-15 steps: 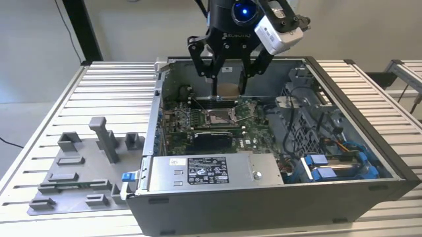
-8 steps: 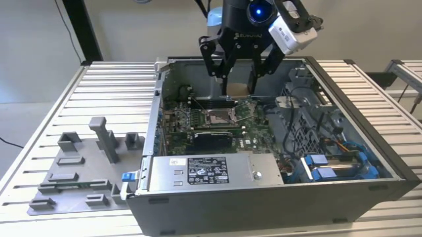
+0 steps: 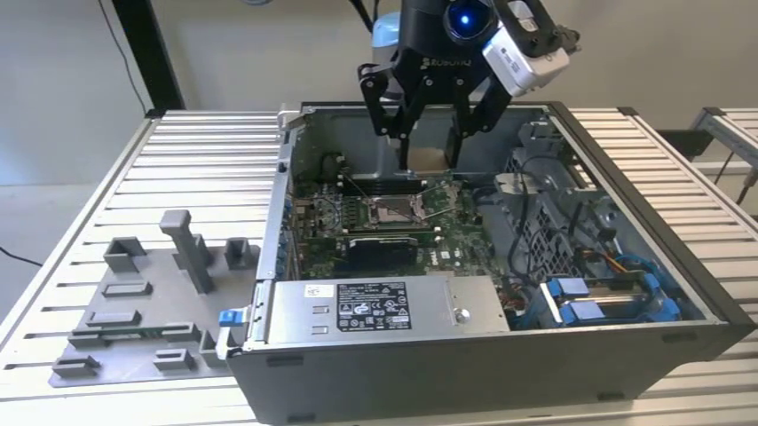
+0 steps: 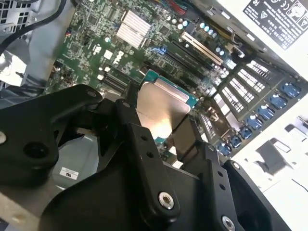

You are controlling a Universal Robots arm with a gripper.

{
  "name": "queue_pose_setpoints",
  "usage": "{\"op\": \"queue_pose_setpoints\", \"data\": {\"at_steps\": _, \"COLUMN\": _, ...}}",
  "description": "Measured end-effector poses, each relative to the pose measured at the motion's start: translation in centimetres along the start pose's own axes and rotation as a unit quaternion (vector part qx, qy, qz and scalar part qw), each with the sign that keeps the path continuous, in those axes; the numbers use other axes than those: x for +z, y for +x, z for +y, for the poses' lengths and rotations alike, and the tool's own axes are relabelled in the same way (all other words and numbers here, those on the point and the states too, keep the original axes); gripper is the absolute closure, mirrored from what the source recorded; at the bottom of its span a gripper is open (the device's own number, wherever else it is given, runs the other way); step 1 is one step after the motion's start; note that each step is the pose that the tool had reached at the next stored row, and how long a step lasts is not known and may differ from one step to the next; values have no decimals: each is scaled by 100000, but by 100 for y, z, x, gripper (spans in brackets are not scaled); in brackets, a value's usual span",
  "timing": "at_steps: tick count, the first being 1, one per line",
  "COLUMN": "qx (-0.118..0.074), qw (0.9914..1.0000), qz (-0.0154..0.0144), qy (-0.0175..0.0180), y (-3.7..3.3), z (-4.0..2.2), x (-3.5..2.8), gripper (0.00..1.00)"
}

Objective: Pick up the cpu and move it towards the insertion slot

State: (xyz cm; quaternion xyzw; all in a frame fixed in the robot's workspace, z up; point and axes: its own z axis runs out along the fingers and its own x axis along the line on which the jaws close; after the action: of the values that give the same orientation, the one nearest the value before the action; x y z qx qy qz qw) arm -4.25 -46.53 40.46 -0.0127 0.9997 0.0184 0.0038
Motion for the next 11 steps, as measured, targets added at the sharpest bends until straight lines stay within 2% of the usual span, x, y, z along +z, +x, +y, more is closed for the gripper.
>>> {"op": "queue_pose_setpoints", "data": {"at_steps": 3, "qx": 3, "qw": 100000, "qz": 80, "qy": -13, "y": -1, "z": 80, "x": 10, "gripper": 100}}
{"op": "queue_pose_setpoints", "data": {"at_steps": 11, "qx": 9, "qw": 100000, "qz": 180, "qy": -12, "y": -2, "z": 425, "x": 89, "gripper": 100}}
